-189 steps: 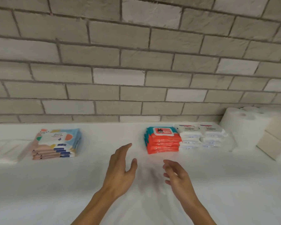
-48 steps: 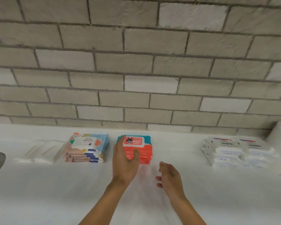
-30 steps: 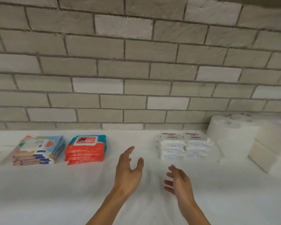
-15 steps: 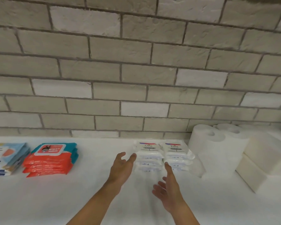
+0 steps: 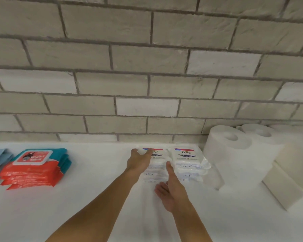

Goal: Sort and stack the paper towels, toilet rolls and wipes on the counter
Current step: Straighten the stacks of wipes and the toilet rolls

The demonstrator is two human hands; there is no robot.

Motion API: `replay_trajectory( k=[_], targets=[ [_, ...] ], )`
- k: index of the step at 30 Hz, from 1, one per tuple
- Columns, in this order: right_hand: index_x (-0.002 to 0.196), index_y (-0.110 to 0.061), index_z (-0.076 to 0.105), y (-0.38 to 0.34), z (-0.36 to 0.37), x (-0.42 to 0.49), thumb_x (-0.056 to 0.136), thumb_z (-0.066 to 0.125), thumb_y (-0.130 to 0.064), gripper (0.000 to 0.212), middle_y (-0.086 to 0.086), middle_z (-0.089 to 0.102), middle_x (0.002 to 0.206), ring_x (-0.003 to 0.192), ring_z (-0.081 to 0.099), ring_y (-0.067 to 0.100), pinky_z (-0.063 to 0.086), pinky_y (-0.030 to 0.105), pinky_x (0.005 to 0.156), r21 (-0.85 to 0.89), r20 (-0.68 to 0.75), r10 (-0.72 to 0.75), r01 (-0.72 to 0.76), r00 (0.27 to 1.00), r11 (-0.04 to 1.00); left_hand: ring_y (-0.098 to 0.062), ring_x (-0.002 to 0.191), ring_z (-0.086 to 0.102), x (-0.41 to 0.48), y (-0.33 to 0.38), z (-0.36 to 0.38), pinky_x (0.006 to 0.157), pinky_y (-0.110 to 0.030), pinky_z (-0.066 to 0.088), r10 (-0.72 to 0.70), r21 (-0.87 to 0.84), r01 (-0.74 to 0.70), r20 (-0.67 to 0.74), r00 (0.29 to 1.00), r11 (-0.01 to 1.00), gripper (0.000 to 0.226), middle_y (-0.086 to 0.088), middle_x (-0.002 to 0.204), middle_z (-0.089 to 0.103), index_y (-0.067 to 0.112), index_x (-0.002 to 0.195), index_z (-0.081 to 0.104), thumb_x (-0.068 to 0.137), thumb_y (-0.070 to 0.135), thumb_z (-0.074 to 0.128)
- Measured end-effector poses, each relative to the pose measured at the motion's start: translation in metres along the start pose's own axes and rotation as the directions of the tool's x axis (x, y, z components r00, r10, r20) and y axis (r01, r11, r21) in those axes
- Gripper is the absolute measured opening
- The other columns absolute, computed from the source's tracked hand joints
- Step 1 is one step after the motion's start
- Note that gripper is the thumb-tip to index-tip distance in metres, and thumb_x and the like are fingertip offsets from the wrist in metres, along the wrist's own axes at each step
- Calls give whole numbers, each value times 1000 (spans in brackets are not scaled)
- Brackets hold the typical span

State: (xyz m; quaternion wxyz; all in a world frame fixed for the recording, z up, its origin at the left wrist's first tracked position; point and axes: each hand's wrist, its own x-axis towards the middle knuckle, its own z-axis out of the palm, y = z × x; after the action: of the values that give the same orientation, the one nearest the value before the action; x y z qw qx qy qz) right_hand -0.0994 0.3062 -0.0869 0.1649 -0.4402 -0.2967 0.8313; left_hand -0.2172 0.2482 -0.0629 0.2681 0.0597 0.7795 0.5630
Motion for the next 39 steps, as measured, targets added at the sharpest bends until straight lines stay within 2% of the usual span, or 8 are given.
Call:
replay_trajectory(
  k=[3,6,11,16,20,29,32,39],
  targets=[
    [111,-12,63,1,12,11,74,80,-48,54,7,67,95,74,61,17,52,27,71,10,-36,-20,21,999,1000,-23,100,65,13,-7,3,80,-35,55,0,52,1,-24,1000,999,68,-1,115,66,24,129,51,73,60,61],
    [120,-14,64,4,22,23,68,83,-52,68,7,73,108,82,69,19,53,26,60,73,-66,0,5,998,997,-24,96,68,15,-9,7,80,-38,60,12,45,-10,-50,999,999,60,-2,111,67,23,123,53,75,56,64],
    [124,-12,61,9,29,36,71,82,-50,68,13,73,107,92,72,28,58,31,61,162,-64,-3,13,998,987,-26,99,66,12,-10,9,81,-36,58,38,40,-35,-76,996,999,53,-4,115,66,21,125,51,83,51,66],
    [125,-11,58,9,30,32,78,77,-46,62,16,71,110,96,70,30,57,33,63,147,-39,7,-1,999,989,-24,94,69,17,-14,3,83,-41,60,30,-25,-32,-58,998,999,60,-1,109,70,24,117,59,67,56,69],
    [123,-9,61,13,31,34,79,77,-41,57,16,72,110,98,71,29,59,33,66,123,14,13,-15,1000,992,-25,94,69,16,-16,-5,85,-41,59,31,-33,-33,-70,997,999,47,-2,108,70,22,116,60,79,49,71],
    [112,-4,69,21,50,29,82,77,-37,45,15,73,101,73,67,21,58,28,70,-112,182,100,-81,978,990,-22,87,69,14,-21,-57,50,-24,44,20,-113,-30,-88,996,993,37,-1,102,71,18,110,64,83,42,73],
    [107,-4,67,29,64,28,82,77,-32,39,13,68,89,69,64,21,57,30,75,-140,173,108,-84,979,987,-19,81,68,14,-23,-77,47,-23,42,23,-137,-36,-94,995,990,37,-2,100,72,16,111,66,83,39,74],
    [108,-5,70,54,94,31,78,81,-35,43,15,71,103,72,66,22,58,29,75,-221,196,135,-90,971,971,-9,69,63,11,-26,-115,39,-17,44,2,-198,-21,-99,995,980,38,4,88,68,13,117,62,87,33,72]
  ],
)
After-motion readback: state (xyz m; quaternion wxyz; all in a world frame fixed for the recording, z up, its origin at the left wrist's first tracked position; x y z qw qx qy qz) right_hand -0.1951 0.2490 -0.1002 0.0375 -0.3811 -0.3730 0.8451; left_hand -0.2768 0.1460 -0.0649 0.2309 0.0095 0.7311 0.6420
